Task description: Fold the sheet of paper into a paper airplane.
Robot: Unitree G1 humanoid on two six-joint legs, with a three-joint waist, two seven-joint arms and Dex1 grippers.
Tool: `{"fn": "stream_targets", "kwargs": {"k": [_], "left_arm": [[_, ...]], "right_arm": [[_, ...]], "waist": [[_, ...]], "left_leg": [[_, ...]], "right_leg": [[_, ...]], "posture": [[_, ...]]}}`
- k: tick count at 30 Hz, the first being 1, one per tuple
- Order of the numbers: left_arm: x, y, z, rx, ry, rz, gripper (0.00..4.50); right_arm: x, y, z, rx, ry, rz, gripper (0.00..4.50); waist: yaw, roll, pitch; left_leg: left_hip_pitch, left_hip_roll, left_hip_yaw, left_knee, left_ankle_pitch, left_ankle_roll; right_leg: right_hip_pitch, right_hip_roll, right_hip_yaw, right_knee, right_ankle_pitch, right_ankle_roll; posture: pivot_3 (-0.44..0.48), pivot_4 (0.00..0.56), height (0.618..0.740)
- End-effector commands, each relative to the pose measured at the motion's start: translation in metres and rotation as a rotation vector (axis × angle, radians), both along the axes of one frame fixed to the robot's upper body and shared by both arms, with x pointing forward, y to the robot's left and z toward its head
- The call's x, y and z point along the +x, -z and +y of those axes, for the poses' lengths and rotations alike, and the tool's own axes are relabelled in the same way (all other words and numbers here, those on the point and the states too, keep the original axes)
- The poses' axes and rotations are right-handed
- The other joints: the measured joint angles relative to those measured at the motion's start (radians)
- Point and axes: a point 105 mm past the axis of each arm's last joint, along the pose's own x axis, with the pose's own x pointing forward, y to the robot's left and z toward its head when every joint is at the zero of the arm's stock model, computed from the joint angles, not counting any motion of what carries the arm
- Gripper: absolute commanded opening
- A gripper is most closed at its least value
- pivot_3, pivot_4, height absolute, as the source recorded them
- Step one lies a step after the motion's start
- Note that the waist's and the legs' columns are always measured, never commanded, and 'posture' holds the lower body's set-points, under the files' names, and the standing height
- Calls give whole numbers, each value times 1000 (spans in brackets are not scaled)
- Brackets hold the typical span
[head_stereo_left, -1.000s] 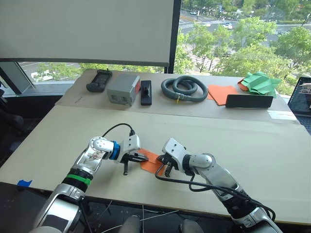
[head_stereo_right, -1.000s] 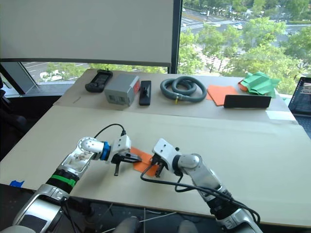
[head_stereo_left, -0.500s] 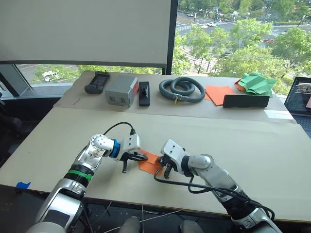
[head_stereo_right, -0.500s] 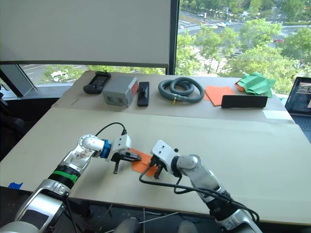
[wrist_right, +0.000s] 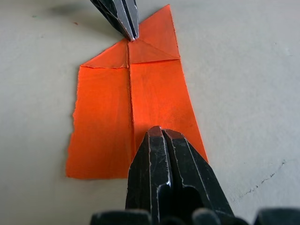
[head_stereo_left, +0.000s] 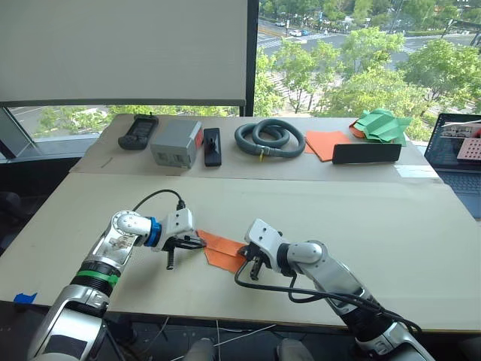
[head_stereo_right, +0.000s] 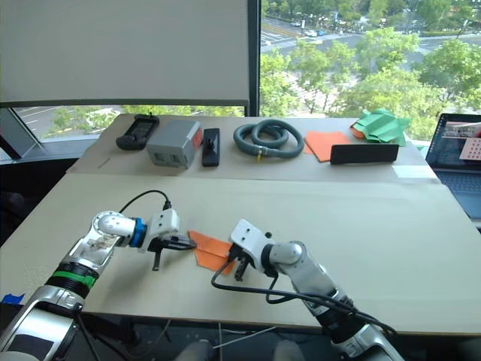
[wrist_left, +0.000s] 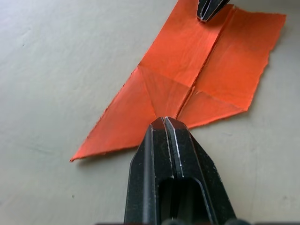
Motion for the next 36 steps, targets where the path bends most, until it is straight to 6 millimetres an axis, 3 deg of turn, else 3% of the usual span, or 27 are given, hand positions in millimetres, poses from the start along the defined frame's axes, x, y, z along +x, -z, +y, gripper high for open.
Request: {"fn": "stream_targets", "kwargs": {"k": [1,8,14,17,20,24,29,36], "left_arm": [[-23,43,37,132,-101,169,0],[-13,30,36,78,-145,114,0],[-13,-2,29,-74,-197,71,0],[-22,-26,22,-195,-220,68,0],[-32,-42,15,-287,-240,79,0],[-38,-44,14,-309,-266,93,0],[-42,-29,19,-303,-286,104,0],[-41,-20,26,-298,-294,103,0]], "right_arm": [[-3,23,-11,-67,30,79,26],[-1,14,-5,-45,8,34,26],[-4,-36,9,146,-36,-88,26],[-5,-63,4,252,0,-127,962],[-8,-75,-3,315,39,-89,1970],[-3,-74,-16,337,93,-26,3363],[3,-50,-25,333,148,124,3363],[6,-38,-28,382,175,220,3363]], "waist": [[1,1,0],[1,1,0],[0,-1,4],[1,-2,8],[13,-4,10],[37,-7,15],[38,-7,22],[38,-5,24]], "left_leg": [[0,0,0,0,0,0],[0,0,0,-1,-1,-1],[-10,0,-1,-1,0,0],[-11,0,-1,-1,0,1],[-11,0,-2,-1,1,1],[-12,0,-2,-1,0,0],[-14,0,1,-1,-1,0],[-27,-1,1,-1,0,0]], "right_leg": [[0,0,0,0,0,0],[-3,0,0,0,0,0],[-16,1,0,2,0,0],[-17,1,1,3,3,4],[-17,2,0,3,5,7],[-16,2,-1,0,2,1],[-16,0,0,-3,1,0],[-30,0,0,-3,9,-2]], "posture": [[0,150,702],[0,150,702],[0,150,702],[0,150,702],[0,150,702],[0,150,702],[0,150,702],[0,150,702]]}}
